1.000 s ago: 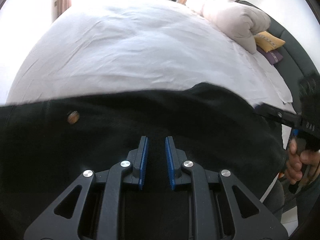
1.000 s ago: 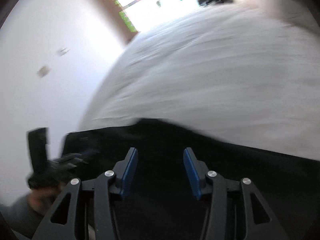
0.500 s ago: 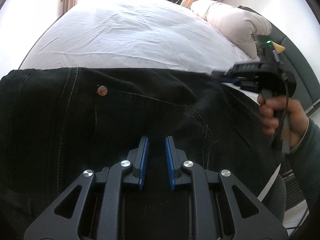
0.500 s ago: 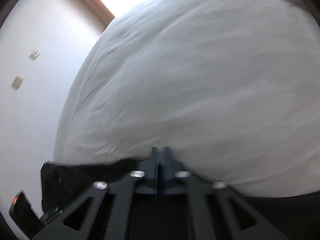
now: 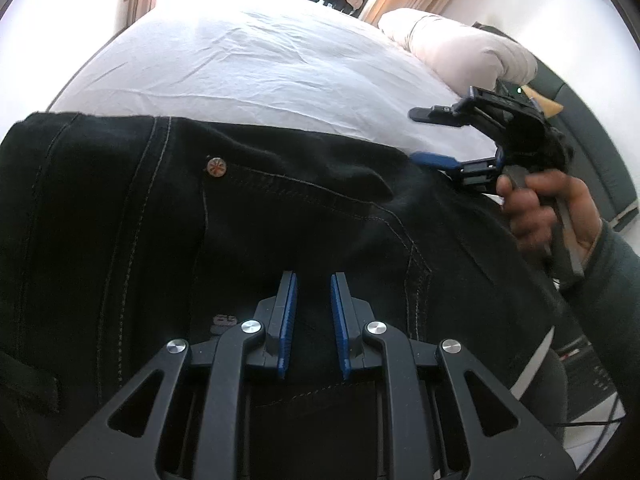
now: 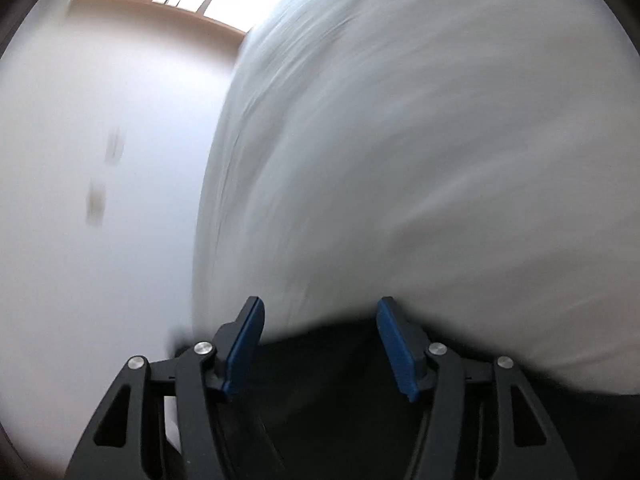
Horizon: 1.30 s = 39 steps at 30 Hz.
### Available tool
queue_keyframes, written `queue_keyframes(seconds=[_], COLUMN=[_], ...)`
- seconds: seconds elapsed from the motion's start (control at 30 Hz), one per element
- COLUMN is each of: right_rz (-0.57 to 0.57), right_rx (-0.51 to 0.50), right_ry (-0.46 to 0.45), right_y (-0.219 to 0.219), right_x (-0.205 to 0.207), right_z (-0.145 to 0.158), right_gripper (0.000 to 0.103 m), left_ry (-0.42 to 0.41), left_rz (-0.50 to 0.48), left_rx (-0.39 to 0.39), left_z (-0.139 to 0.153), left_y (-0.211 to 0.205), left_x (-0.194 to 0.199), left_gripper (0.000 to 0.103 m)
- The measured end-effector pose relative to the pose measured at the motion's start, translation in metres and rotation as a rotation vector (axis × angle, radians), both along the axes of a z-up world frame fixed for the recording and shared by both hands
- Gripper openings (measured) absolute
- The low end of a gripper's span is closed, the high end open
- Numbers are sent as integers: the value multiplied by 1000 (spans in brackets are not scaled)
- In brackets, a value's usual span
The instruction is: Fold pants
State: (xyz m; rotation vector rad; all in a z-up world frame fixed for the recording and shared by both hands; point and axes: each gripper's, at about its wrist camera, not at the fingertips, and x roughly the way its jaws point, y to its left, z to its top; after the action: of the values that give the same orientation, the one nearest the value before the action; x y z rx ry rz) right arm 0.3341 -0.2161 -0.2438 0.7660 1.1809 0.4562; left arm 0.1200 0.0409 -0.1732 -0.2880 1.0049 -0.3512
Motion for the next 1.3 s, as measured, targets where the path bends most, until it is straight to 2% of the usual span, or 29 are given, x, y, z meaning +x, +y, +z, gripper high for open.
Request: queue_keyframes(seconds=[0.03, 0.07, 0.2, 0.27, 0.33, 0.37, 0.4, 0.43, 0.5, 0.53, 0.57, 0.6, 0.63, 0.7, 0.73, 0.8, 0.83, 0.9, 0.93, 1.0, 1.03, 1.07, 1.17, 1.3], right_rz=[-51, -30, 140, 197, 181, 125, 58, -64, -230, -338, -396, -434, -455, -458, -440, -428, -457, -514, -550, -619, -663, -723, -833, -861], right_rx=[-66, -79, 12, 31, -14, -2, 57, 77, 48, 11, -23, -66, -102, -98, -95, -143, -164, -112, -103, -228, -321, -366, -275, -246], right_ry=[-18, -46, -122, -99, -50, -21, -3, 28, 28, 39, 52, 53, 34, -25, -41, -18, 18, 24, 34, 60, 85, 97, 39, 37], right_y=[-6, -5, 4, 1, -19, -42, -66, -104, -155, -185, -199, -210, -215, -214, -211, -206, -210, -224, -231, -243, -249, -257, -273, -279], right_x=[-2, -6, -56, -92, -122, -136, -145, -158, -180, -195, -206, -213, -223, -238, -242, -248, -254, -268, -275, -289, -297, -308, -338, -353], right_z=[10, 20, 42, 33, 10, -5, -16, -26, -27, -24, -18, -11, 0, 16, 18, 11, 1, -8, -10, 2, 9, 16, 29, 25], right_gripper=[62, 63, 65, 67, 65, 55, 34, 17, 10, 10, 11, 23, 50, 79, 80, 79, 74, 57, 56, 58, 64, 67, 68, 68], left_ry=[5, 10, -38, -18, -28, -28, -21, -15, -4, 3, 4, -8, -19, -38, -38, -26, -6, 19, 14, 13, 9, 6, 12, 2], left_rz=[2, 6, 14, 3, -10, -11, -13, -15, 7, 19, 27, 23, 13, -29, -51, -99, -126, -124, -122, -122, -124, -121, -104, -96], left_rx=[0, 5, 6, 51, 9, -14, -28, -25, 28, 47, 63, 75, 72, 67, 74, 98, 94, 110, 95, 79, 83, 88, 69, 98], left_z=[1, 4, 18, 8, -1, -3, -3, -1, 5, 9, 13, 20, 24, 29, 28, 22, 15, 3, 1, 1, 2, 1, 0, 2], left_y=[1, 2, 3, 3, 12, 15, 18, 19, 18, 17, 15, 9, 2, -20, -31, -56, -66, -73, -71, -67, -65, -62, -62, -66], left_x=[0, -1, -10, -11, -13, -13, -13, -14, -17, -18, -20, -22, -23, -23, -22, -18, -12, -5, -6, -8, -9, -10, -7, -11], left_gripper=[17, 17, 17, 17, 17, 17, 17, 17, 17, 17, 17, 17, 17, 17, 17, 17, 17, 17, 17, 17, 17, 17, 17, 17])
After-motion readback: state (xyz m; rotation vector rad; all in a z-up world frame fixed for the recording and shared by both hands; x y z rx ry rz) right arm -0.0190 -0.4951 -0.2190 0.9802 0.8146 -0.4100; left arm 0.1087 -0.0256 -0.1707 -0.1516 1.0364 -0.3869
